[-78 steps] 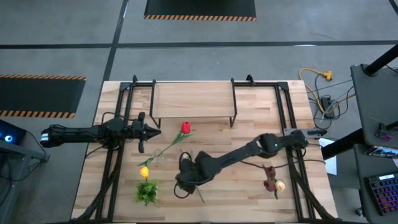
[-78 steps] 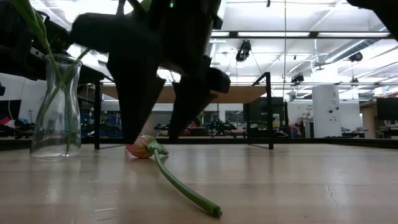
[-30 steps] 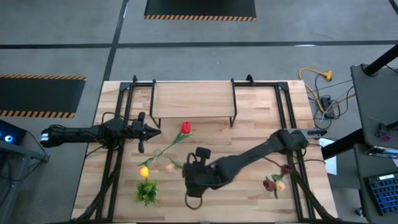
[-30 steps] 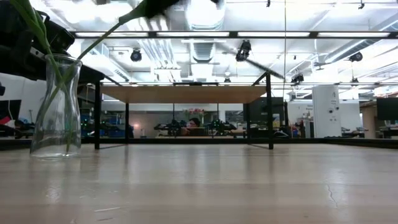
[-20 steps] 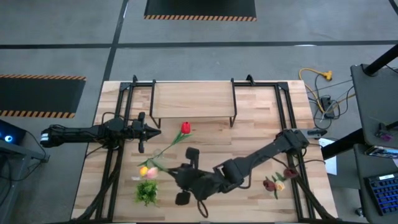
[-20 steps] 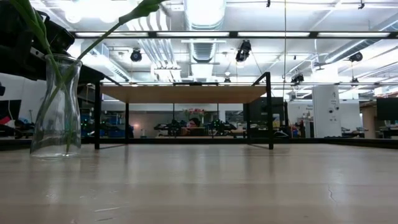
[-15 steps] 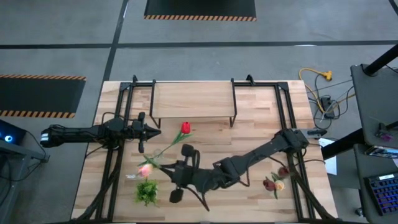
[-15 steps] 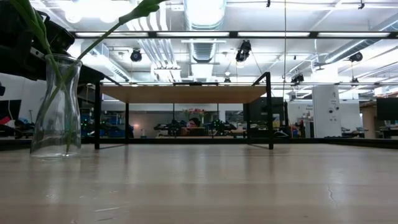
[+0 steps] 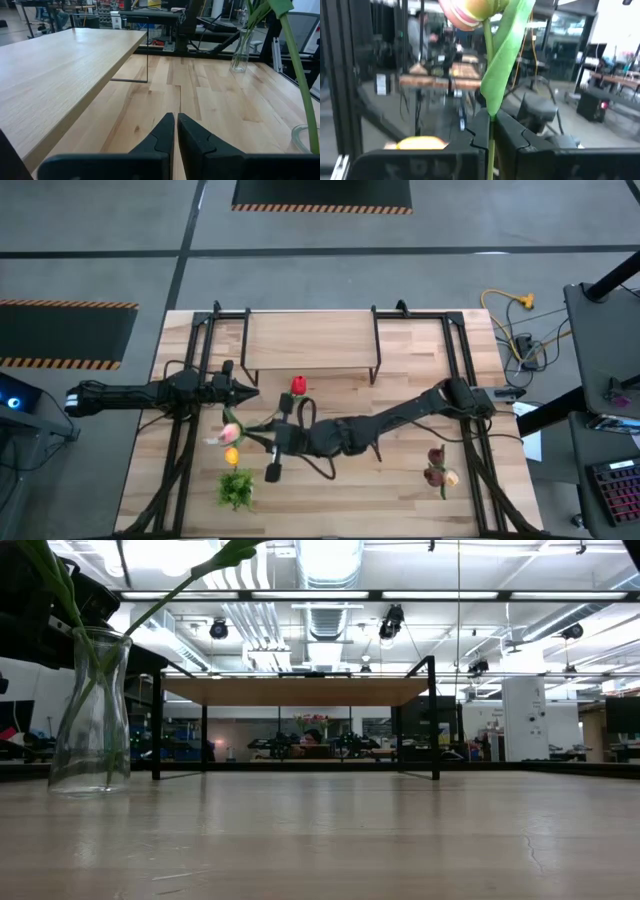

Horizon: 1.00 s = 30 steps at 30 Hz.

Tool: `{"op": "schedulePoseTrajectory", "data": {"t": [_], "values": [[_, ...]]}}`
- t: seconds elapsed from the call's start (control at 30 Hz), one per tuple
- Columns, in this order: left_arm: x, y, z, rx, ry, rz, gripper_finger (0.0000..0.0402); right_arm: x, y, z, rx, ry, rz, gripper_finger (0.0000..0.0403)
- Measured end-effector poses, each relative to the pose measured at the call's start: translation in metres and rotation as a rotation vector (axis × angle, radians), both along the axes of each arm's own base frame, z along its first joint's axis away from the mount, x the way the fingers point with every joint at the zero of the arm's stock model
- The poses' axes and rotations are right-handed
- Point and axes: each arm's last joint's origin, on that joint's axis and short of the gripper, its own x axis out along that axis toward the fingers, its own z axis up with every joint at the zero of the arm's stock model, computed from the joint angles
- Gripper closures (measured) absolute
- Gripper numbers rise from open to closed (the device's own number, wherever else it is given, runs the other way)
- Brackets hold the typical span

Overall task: Pick and place flowers into a vace then onto a shelf
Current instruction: Put the pink flower into the left transparent flower vase

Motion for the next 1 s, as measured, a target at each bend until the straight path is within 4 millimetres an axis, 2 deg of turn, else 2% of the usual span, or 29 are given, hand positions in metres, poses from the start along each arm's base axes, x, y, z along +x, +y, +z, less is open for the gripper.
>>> {"op": "schedulePoseTrajectory", "data": {"t": [0.27, 0.5, 0.8, 1.0], "values": [[0.0, 0.0, 0.0, 0.0, 0.0, 0.0, 0.0396, 0.002, -0.024, -0.02, 0.037, -0.116, 0.045, 0.0394], [0.0, 0.0, 0.0, 0.0, 0.0, 0.0, 0.0396, 0.005, -0.043, -0.031, 0.097, -0.119, 0.076, 0.0394], [0.0, 0.0, 0.0, 0.0, 0.0, 0.0, 0.0396, 0.005, -0.055, -0.041, 0.121, -0.121, 0.136, 0.0394], [0.0, 0.0, 0.0, 0.0, 0.0, 0.0, 0.0396, 0.004, -0.054, -0.047, 0.092, -0.1, 0.136, 0.0394]]}}
